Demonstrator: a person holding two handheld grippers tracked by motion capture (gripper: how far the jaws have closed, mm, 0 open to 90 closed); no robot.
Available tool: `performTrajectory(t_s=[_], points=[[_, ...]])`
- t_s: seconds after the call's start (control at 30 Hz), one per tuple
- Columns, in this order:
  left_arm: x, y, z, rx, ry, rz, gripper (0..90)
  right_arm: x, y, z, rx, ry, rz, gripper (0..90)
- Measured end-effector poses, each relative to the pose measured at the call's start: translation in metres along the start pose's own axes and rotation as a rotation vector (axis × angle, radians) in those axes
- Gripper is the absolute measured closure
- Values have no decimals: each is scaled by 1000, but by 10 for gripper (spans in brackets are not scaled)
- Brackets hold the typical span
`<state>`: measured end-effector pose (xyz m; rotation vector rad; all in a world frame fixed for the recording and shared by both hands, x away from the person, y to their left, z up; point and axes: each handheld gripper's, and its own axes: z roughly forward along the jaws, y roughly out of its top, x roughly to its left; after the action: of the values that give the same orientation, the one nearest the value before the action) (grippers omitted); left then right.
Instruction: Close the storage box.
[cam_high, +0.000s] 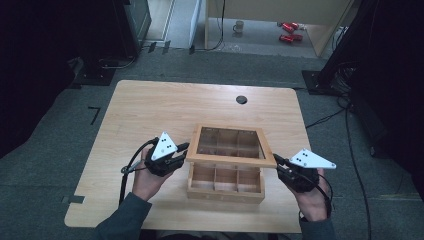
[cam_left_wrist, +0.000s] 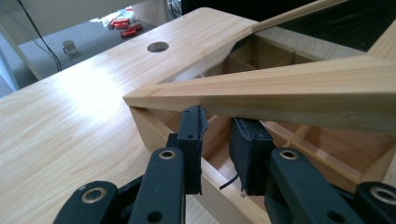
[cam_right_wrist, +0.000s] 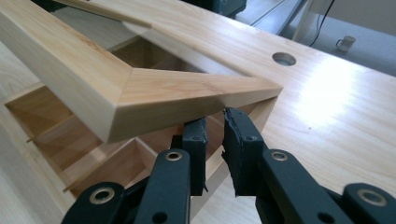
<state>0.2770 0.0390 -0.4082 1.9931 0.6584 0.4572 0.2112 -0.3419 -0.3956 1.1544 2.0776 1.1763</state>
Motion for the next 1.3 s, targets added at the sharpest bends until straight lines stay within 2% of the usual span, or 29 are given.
performTrajectory(t_s=[0.13,0.33,0.43,0.53,0.67,1.0,1.3], points=[[-3,-5,0,7,1,2,752,2,-6,1,6,1,-4,799],[-6,-16,2,7,-4,-17,755,5,-19,2,-1,8,2,800],[-8,-21,3,11,-2,-16,758,7,-27,5,1,26,3,811],[-9,-25,4,10,-3,-25,764,11,-32,8,3,33,-12,810],[-12,-33,6,10,-10,-46,769,16,-37,10,12,20,-30,808],[-15,-45,9,8,-16,-83,769,16,-50,11,24,16,-4,809],[-17,-47,9,9,-21,-85,773,17,-53,12,22,24,-1,807]])
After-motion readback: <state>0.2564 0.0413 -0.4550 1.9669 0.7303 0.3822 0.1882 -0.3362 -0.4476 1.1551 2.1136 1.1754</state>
